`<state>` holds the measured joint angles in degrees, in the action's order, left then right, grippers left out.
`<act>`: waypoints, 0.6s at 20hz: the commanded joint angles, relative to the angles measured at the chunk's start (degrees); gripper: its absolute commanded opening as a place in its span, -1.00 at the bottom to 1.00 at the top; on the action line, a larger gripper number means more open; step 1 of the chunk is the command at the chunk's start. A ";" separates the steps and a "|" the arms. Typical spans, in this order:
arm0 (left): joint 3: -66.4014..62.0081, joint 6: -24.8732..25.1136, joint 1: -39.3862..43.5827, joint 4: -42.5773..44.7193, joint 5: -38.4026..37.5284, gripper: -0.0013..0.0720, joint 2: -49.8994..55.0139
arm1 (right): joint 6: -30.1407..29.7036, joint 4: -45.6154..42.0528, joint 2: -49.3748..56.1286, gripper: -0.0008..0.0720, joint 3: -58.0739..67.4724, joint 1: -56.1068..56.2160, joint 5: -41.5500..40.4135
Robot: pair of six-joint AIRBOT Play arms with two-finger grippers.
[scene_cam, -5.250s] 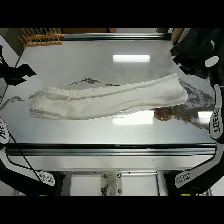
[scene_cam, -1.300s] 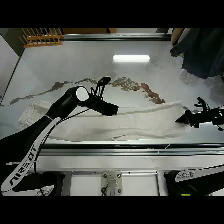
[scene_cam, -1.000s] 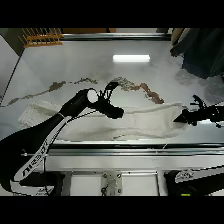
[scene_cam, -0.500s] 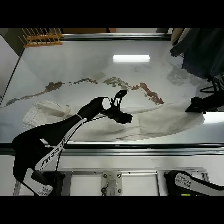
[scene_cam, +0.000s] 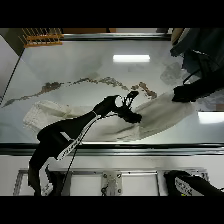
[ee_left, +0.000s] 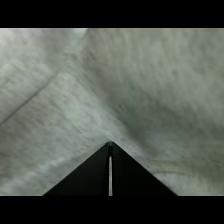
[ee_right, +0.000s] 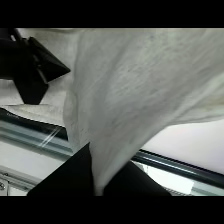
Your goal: Fold the clothes and pants, and hang the long-sleeved shirts on hangers.
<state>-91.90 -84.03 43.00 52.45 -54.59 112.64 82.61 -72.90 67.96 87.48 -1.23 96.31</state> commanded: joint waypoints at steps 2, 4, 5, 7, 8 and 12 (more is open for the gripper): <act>-3.96 -0.02 0.70 0.04 -1.81 -0.88 1.70 | 5.55 -0.63 -0.33 -0.93 1.40 8.28 0.35; -5.46 -0.02 -0.59 0.57 -2.49 -0.88 1.18 | 7.45 -0.63 -0.33 -0.93 1.44 10.47 0.13; -5.84 -0.02 -1.79 0.61 -2.40 -0.88 0.37 | 8.31 -0.61 -0.33 -0.93 1.44 11.58 0.13; -5.86 -0.02 -5.70 2.01 -2.32 -0.88 -2.69 | 9.92 -0.61 -0.33 -0.93 1.44 14.12 -0.46; -5.84 -0.02 -7.87 4.20 -2.45 -0.89 -4.50 | 10.91 -0.59 -0.28 -0.93 1.44 15.41 -1.38; -5.81 -0.02 -18.40 12.50 -5.31 -0.88 -13.07 | 14.25 -0.31 1.68 -0.93 1.51 21.86 -5.11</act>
<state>-97.54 -84.18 31.07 59.57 -57.98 104.66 94.00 -73.38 68.51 88.92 16.36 93.71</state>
